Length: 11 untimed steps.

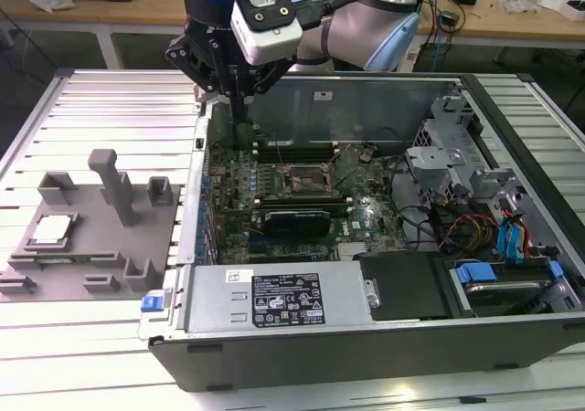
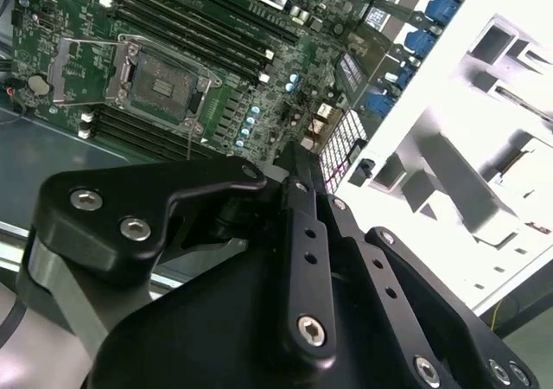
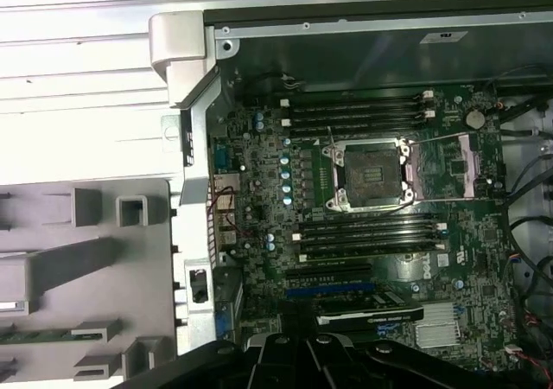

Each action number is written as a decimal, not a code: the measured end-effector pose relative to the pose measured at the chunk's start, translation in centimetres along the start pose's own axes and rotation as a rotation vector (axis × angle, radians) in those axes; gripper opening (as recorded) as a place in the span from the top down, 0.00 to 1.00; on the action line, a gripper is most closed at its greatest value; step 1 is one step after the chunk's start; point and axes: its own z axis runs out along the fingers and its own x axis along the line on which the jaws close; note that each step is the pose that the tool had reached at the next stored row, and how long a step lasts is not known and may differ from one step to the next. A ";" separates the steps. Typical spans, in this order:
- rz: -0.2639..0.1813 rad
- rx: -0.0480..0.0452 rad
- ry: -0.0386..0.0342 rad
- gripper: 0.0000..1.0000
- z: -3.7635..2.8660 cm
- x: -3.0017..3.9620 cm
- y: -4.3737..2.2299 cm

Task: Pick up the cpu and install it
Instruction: 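Reach for the cpu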

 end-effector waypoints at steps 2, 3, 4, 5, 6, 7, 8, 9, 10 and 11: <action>0.000 0.0000 0.0000 0.89 0.00 0.14 -0.01; 0.000 0.0000 0.0000 0.89 0.00 0.20 -0.01; 0.000 0.0000 0.0000 0.89 -0.01 0.23 -0.02; 0.000 0.0000 0.0001 0.89 -0.01 0.29 -0.02; 0.000 0.0000 0.0000 0.89 -0.01 0.34 -0.03; 0.000 0.0001 0.0001 0.89 -0.01 0.41 -0.03; 0.000 0.0000 0.0000 0.89 -0.01 0.52 -0.04; 0.000 0.0000 0.0000 0.89 -0.02 0.65 -0.05; 0.000 0.0000 0.0000 0.89 -0.02 0.73 -0.05; 0.000 0.0001 0.0000 0.89 -0.03 0.85 -0.07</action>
